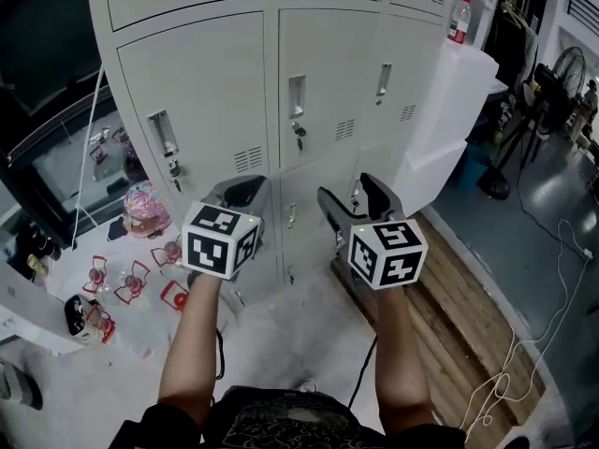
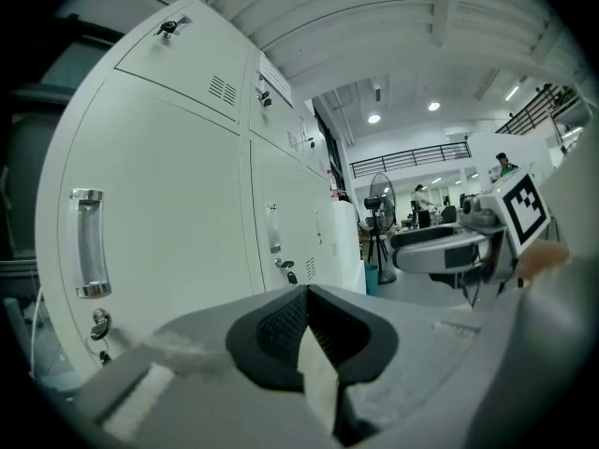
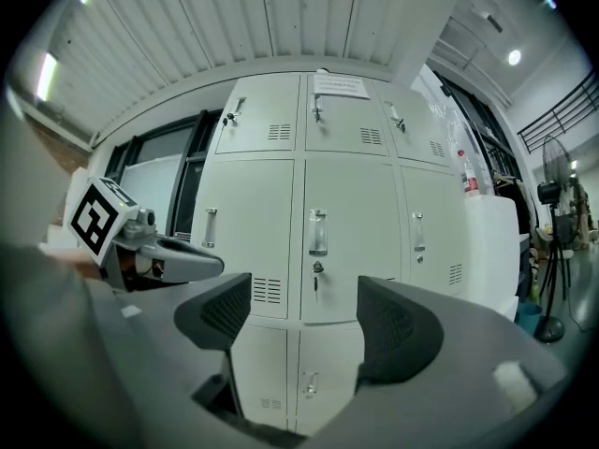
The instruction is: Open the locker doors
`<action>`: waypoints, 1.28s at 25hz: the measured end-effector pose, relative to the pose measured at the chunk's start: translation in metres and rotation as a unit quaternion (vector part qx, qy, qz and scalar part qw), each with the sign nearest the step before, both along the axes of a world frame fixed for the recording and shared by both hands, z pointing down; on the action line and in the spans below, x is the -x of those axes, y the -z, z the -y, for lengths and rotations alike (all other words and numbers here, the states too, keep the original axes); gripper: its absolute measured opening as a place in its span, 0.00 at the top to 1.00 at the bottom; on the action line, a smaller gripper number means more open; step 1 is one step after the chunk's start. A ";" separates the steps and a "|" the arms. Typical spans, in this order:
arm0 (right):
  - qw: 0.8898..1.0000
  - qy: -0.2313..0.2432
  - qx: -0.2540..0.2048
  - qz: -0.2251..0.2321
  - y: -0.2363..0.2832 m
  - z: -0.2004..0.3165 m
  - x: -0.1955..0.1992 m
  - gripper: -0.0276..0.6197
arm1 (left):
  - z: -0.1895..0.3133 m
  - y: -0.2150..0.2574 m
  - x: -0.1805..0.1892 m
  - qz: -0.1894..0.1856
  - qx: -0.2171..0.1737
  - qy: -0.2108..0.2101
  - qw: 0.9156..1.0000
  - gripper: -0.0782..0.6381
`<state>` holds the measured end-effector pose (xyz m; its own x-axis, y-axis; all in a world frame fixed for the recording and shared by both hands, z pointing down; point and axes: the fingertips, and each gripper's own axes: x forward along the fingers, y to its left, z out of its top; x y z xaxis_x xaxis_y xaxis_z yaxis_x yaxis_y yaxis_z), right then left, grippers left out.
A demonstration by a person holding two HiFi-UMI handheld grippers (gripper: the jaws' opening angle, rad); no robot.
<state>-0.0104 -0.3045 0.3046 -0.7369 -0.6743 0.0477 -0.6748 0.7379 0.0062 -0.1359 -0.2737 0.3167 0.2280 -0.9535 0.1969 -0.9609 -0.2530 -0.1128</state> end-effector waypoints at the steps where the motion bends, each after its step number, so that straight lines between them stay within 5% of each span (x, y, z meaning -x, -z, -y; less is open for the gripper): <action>1: 1.000 0.006 0.000 0.001 0.000 0.004 0.001 0.43 | 0.002 0.000 0.001 0.002 0.001 0.006 1.000 0.89; 14: 0.997 0.079 -0.002 -0.005 0.011 0.041 0.056 0.43 | 0.021 0.000 0.042 0.004 0.006 0.074 0.997 0.89; 32: 0.995 0.096 -0.024 -0.015 0.033 0.110 0.130 0.43 | 0.094 0.018 0.088 -0.013 -0.018 0.060 0.998 0.89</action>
